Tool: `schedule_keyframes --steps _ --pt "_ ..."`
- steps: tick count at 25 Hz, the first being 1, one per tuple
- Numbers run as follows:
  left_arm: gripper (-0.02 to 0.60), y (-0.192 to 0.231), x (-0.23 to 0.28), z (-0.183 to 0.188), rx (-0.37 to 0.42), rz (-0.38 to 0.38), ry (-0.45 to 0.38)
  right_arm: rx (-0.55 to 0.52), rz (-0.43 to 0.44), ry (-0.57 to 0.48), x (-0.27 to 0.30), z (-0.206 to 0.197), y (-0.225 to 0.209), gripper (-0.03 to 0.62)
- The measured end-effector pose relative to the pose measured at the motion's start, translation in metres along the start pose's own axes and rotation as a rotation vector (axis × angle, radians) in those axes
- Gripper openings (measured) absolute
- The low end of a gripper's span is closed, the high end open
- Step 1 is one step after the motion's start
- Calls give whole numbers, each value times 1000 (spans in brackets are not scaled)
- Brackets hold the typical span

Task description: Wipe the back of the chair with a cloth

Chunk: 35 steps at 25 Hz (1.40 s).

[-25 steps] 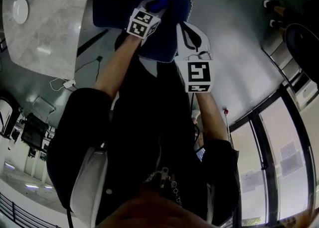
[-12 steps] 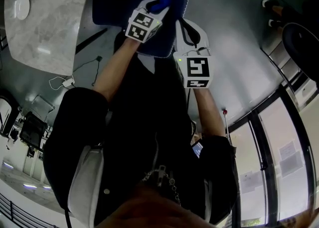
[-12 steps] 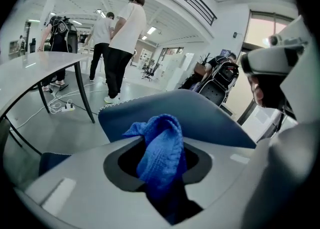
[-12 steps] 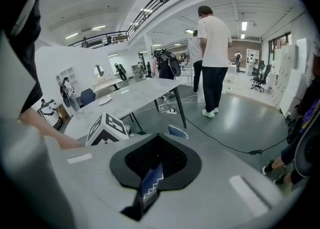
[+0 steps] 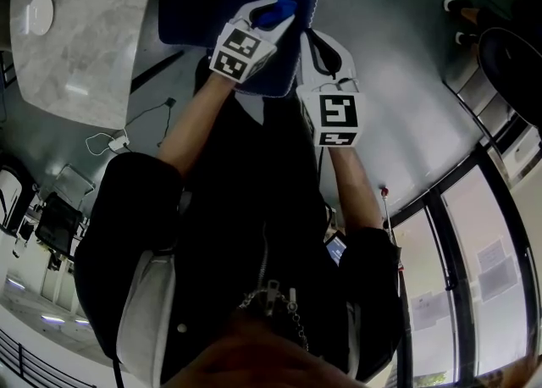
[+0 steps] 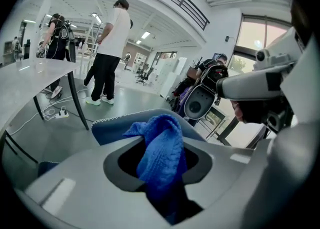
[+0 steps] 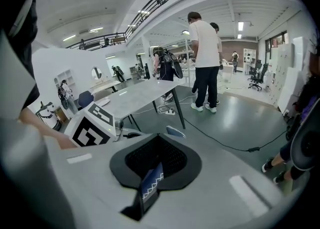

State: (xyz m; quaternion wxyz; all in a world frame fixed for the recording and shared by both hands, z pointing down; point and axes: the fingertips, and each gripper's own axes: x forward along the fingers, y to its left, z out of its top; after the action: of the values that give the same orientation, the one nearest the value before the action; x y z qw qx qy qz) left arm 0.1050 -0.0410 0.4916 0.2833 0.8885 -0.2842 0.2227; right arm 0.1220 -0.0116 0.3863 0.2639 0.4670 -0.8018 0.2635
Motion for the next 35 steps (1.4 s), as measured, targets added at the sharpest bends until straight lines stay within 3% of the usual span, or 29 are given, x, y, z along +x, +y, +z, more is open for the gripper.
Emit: schedule_keyframes --steps 3,6,9,12,15,23,30,35 --pt "132 14 -7 5 -47 -11 -53 5 -1 4 1 0 -2 3" --pt "132 63 -25 2 -92 52 -77 -2 -1 0 3 4 2 3" --pt "132 112 -34 -11 -62 128 -56 -7 6 8 8 1 7 3" --pt "132 135 -24 -26 -10 153 -30 -12 10 21 13 -4 8 3" --pt "132 142 -4 -46 38 152 -3 -10 10 29 20 -6 9 3" --pt "132 139 53 -112 6 113 111 49 -43 10 38 -3 1 3" --pt "132 152 84 -182 -30 106 245 60 1 92 52 -17 38 3" --pt "132 153 95 -212 -25 77 302 92 1 125 62 -24 55 3"
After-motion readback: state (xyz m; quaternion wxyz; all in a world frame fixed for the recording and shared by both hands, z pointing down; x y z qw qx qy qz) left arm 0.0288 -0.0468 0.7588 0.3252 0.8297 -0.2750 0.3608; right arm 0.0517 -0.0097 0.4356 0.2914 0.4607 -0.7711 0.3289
